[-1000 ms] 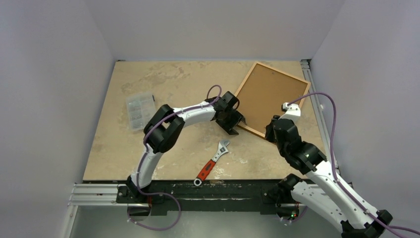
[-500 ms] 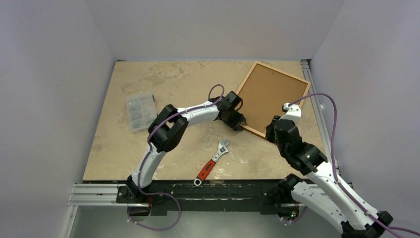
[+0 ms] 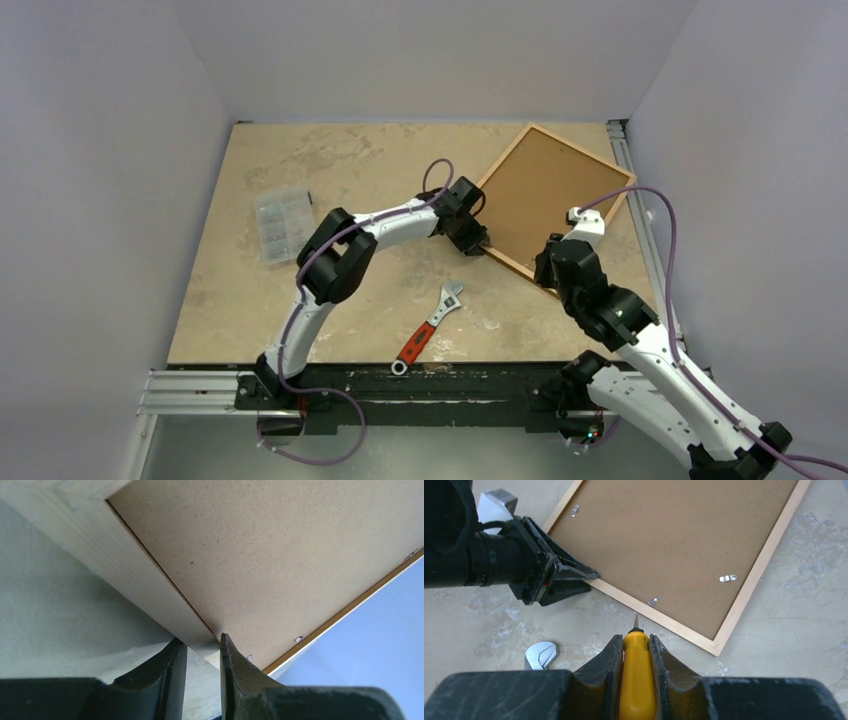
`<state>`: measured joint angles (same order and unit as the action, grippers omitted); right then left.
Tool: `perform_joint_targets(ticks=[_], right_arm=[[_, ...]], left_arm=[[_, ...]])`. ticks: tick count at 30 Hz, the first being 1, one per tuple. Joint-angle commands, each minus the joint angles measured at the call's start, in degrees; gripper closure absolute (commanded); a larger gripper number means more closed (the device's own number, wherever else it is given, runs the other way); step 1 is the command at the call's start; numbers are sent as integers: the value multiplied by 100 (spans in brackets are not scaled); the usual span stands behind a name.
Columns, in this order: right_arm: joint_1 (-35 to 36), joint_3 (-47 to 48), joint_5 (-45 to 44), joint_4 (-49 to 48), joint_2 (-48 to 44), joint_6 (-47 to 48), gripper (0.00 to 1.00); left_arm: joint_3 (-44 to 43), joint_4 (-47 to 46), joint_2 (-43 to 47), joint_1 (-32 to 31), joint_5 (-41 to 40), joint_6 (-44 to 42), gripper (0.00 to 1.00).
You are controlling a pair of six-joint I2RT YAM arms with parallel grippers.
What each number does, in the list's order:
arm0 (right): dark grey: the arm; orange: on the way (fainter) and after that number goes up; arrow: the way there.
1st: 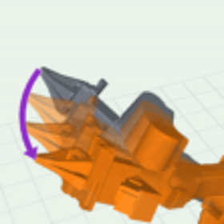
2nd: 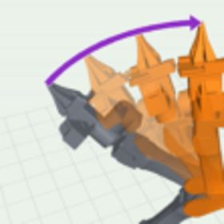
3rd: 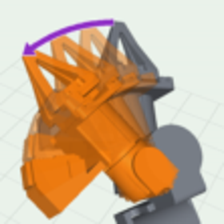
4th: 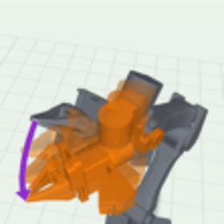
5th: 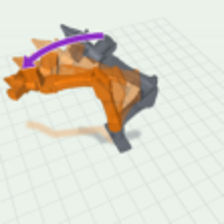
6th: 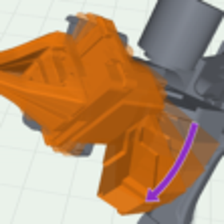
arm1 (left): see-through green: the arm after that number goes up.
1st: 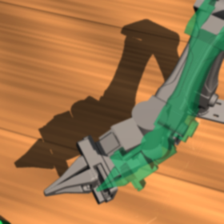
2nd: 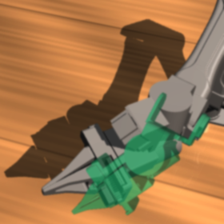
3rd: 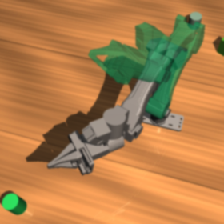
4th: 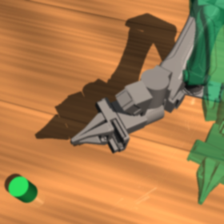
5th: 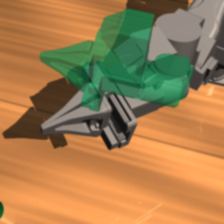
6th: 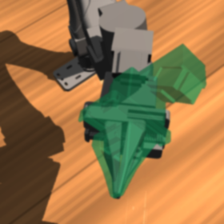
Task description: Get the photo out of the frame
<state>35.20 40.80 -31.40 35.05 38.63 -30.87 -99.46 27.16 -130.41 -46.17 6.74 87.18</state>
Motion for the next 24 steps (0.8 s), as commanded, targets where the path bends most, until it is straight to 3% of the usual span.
perform_joint_targets(ticks=[1,10,20,24], right_arm=[[-5,5,103,-215,62,67,100],[-10,-63,437,-609,713,352,100],[4,-125,1149,-1520,1694,464,100],[13,-70,1292,-1796,2137,503,100]], left_arm=[[60,17,169,304,-259,-1763,100],[-316,40,85,1000,879,-3652,100],[-1420,282,-790,1277,2079,-3971,100],[-1588,259,-907,1293,2161,-3984,100]])
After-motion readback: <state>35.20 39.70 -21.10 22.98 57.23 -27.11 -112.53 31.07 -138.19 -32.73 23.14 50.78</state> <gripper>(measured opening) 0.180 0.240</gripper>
